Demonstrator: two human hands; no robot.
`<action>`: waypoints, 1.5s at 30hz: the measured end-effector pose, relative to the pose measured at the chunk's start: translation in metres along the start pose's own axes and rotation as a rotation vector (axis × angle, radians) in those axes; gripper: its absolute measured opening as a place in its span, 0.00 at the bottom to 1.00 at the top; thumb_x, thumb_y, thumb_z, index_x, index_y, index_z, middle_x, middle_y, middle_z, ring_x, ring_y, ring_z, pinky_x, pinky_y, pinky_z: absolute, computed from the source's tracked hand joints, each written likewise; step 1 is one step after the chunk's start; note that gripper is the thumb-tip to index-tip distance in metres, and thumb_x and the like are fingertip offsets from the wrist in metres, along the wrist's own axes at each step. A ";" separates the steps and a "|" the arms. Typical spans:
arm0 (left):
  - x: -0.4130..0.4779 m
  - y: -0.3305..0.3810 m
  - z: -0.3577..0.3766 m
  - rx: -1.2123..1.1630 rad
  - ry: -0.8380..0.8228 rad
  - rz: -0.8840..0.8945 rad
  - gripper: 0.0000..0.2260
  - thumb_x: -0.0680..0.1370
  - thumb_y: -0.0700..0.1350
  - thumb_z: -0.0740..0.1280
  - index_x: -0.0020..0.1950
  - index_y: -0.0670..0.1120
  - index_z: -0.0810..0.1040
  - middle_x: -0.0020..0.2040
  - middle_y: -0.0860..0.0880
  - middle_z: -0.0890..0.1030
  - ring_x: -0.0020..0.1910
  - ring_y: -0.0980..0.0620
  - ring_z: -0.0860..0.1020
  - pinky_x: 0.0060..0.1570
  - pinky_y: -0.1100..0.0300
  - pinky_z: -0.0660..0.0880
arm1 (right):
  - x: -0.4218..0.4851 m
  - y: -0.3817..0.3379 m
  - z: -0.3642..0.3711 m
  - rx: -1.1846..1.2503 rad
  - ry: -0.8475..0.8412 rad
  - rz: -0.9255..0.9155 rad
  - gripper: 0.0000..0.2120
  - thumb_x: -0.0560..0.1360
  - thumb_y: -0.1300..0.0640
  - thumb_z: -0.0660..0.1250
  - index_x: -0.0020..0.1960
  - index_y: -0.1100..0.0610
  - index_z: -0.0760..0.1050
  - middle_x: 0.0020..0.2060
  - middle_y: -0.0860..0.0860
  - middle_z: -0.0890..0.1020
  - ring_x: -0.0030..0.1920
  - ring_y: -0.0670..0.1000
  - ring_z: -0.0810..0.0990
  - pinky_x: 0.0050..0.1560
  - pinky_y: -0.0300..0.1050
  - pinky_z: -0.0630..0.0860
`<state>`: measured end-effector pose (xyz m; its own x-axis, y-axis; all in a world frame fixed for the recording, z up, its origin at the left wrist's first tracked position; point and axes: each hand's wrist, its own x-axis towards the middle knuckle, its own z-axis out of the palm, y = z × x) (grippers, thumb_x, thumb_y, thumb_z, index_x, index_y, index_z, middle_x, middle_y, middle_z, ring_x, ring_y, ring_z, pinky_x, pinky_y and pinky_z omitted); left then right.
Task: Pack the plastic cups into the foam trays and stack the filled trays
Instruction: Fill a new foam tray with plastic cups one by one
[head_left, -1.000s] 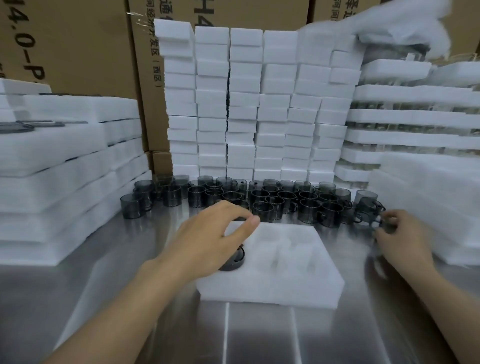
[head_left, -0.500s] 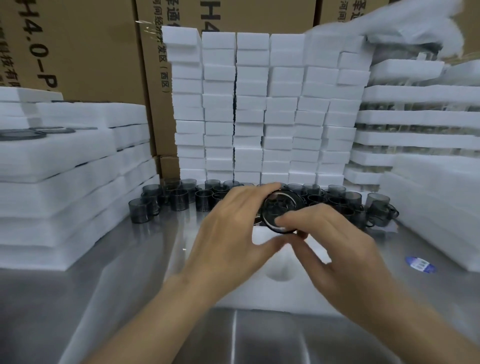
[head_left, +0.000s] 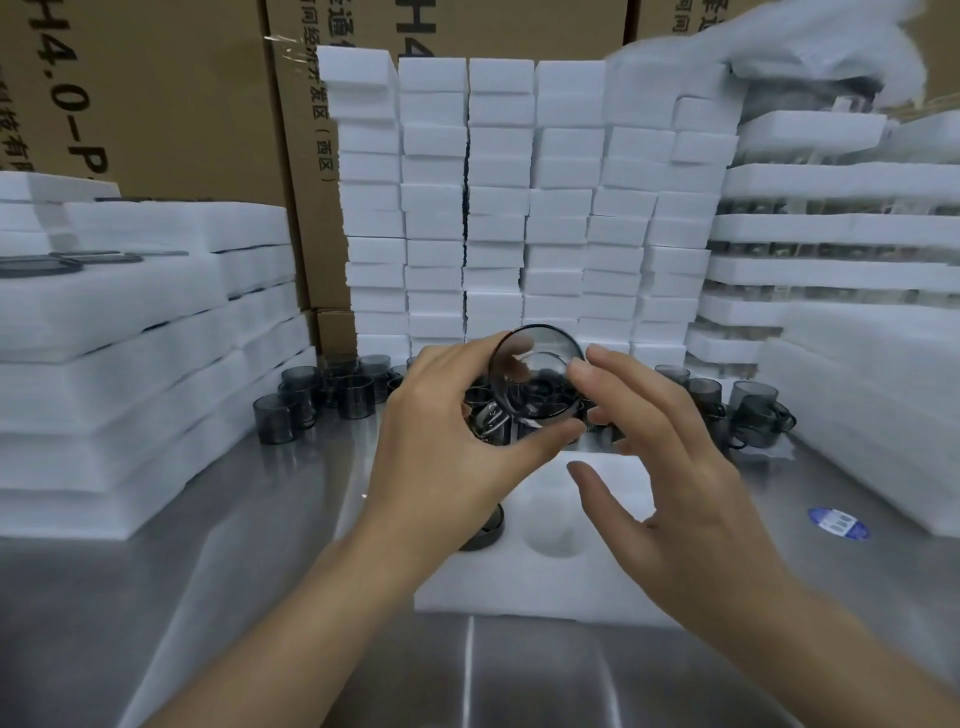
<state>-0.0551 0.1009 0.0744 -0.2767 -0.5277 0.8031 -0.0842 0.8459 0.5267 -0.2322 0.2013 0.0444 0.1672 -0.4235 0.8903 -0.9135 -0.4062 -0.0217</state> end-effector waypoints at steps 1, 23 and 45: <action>0.000 0.001 0.000 -0.003 -0.016 -0.006 0.25 0.68 0.56 0.85 0.63 0.57 0.84 0.53 0.63 0.83 0.61 0.56 0.80 0.59 0.63 0.75 | 0.000 0.001 0.000 -0.020 0.006 -0.001 0.45 0.76 0.65 0.74 0.83 0.37 0.58 0.80 0.42 0.64 0.72 0.42 0.72 0.61 0.45 0.80; 0.004 -0.004 -0.002 0.006 -0.194 0.101 0.26 0.74 0.52 0.81 0.71 0.62 0.80 0.69 0.64 0.77 0.72 0.58 0.74 0.58 0.63 0.78 | -0.002 0.020 -0.006 0.075 -0.045 0.324 0.35 0.81 0.40 0.66 0.82 0.30 0.53 0.72 0.31 0.70 0.70 0.42 0.74 0.66 0.43 0.74; 0.007 -0.006 -0.011 0.160 -0.193 0.160 0.26 0.72 0.57 0.79 0.70 0.59 0.80 0.71 0.60 0.75 0.75 0.56 0.69 0.71 0.50 0.73 | 0.005 0.012 -0.012 -0.034 -0.040 0.302 0.35 0.76 0.44 0.74 0.80 0.39 0.65 0.71 0.35 0.74 0.70 0.41 0.71 0.72 0.40 0.67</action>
<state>-0.0460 0.0912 0.0805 -0.4744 -0.3746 0.7967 -0.1700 0.9269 0.3346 -0.2467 0.2038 0.0539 -0.1004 -0.5529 0.8272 -0.9358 -0.2298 -0.2672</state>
